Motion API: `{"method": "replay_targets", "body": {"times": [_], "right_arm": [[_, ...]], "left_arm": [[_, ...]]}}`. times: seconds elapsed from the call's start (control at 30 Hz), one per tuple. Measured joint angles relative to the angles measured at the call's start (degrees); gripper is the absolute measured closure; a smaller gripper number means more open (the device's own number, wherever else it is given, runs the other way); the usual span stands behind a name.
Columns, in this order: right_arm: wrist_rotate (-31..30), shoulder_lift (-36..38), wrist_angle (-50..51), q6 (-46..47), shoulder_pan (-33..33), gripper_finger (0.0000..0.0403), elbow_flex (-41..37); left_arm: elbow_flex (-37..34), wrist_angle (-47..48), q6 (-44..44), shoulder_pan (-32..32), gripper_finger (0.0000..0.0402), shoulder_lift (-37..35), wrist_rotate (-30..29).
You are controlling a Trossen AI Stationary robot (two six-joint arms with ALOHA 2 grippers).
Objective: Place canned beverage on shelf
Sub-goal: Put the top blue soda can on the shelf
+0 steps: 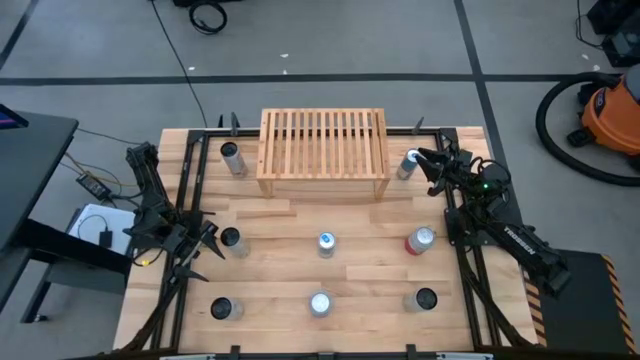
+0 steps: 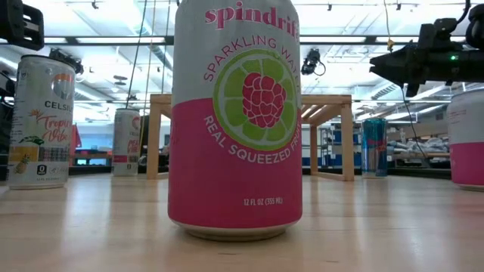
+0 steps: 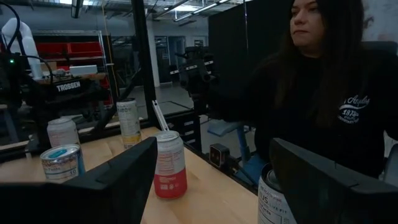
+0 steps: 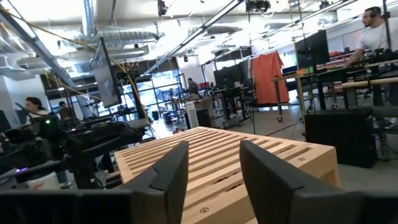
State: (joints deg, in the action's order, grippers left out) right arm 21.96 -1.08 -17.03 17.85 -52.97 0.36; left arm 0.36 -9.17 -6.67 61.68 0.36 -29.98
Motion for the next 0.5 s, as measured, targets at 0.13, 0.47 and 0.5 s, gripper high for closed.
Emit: {"method": "replay_targets", "body": {"times": [0.13, 0.47, 0.5], "right_arm": [[-1.6, 0.0, 1.3, -0.5, 0.0, 0.0225, 0.0], [-1.8, 0.0, 0.1, -1.0, 0.0, 0.0215, 0.0], [-1.7, 0.0, -0.4, -0.6, 0.0, 0.0215, 0.0]], "left_arm": [[0.0, 0.0, 0.0, 0.0, 0.0088, 0.0, 0.0], [0.0, 0.0, -0.1, 0.0, 0.0088, 0.0, 0.0], [0.0, 0.0, -0.1, 0.0, 0.0088, 0.0, 0.0]]}}
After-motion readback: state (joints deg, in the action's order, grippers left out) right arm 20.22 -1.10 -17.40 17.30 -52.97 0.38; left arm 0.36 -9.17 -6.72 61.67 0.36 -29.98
